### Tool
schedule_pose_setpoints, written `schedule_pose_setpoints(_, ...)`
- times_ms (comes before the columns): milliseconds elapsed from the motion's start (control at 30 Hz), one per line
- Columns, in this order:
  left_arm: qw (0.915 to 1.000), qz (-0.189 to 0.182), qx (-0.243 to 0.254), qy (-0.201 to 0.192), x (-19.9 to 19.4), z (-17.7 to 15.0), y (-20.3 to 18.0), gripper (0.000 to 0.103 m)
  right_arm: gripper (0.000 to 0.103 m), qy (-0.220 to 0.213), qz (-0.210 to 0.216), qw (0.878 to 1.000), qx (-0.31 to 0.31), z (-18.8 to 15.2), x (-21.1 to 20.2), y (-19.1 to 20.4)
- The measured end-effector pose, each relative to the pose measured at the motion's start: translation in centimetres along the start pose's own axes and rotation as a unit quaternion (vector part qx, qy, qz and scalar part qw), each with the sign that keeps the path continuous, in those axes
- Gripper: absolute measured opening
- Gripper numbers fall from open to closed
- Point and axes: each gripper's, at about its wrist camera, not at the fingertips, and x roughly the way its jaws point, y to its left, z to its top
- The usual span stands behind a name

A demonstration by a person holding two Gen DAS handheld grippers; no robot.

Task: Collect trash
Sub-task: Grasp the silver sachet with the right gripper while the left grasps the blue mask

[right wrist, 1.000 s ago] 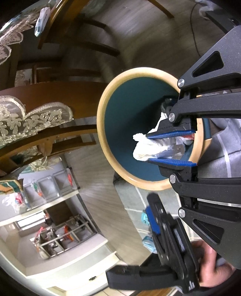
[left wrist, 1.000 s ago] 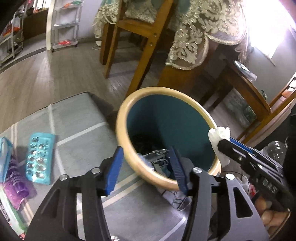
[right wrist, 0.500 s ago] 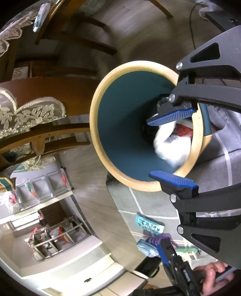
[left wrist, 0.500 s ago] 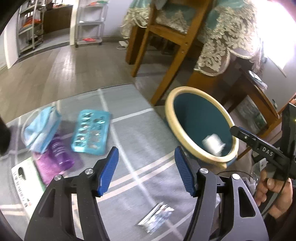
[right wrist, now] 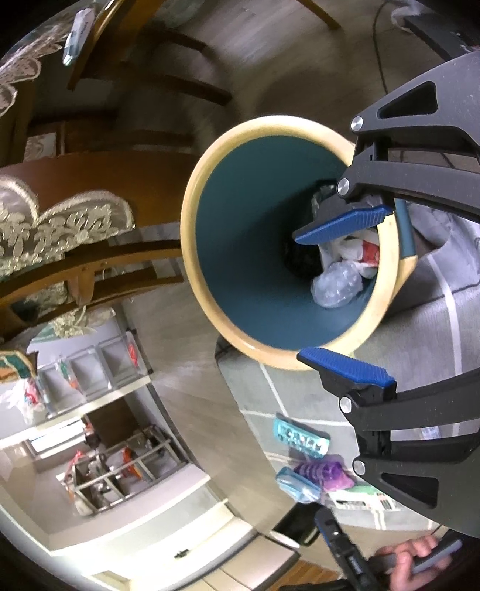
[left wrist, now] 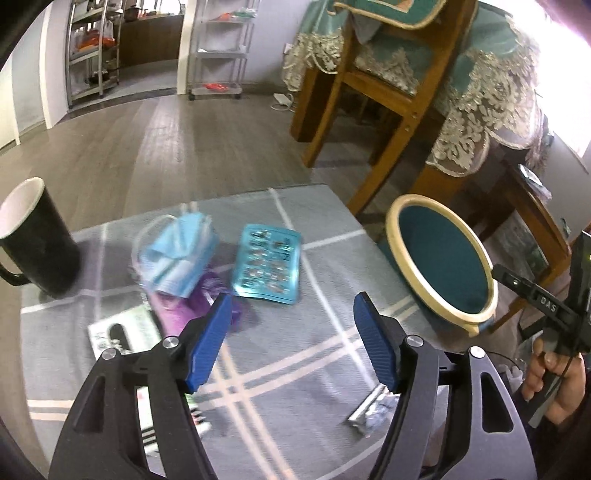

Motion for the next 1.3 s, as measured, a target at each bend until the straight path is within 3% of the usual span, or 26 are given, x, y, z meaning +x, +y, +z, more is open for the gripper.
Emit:
schedule_pose_setpoints(367, 0.9987, 0.048, -0.016, -0.003, -1.0, 1.9, 4.6, 0.075, 0.068, 0.025, 0.035, 0.997, -0.065, -2.0, 0.6, 4.7)
schedule_pose_setpoints(700, 0.9973, 0.067, -0.021, 0.022, 2.1, 3.0, 7.3, 0.074, 0.070, 0.066, 0.063, 0.987, -0.129, -4.8, 1.6, 9.0)
schedule_pose_setpoints(1000, 0.9966, 0.071, 0.004, 0.041, 5.4, 3.8, 7.0, 0.074, 0.072, 0.119, 0.093, 0.976, -0.154, -7.7, 2.9, 11.3)
schedule_pose_setpoints(1100, 0.9961, 0.074, 0.008, 0.048, 6.3, 3.9, 7.2, 0.070, 0.073, 0.136, 0.101, 0.972, -0.163, -8.7, 3.4, 12.0)
schedule_pose_setpoints(1300, 0.9960, 0.063, 0.027, 0.057, 7.4, 3.6, 6.7, 0.042, 0.073, 0.169, 0.102, 0.963, -0.184, -10.4, 4.6, 13.1)
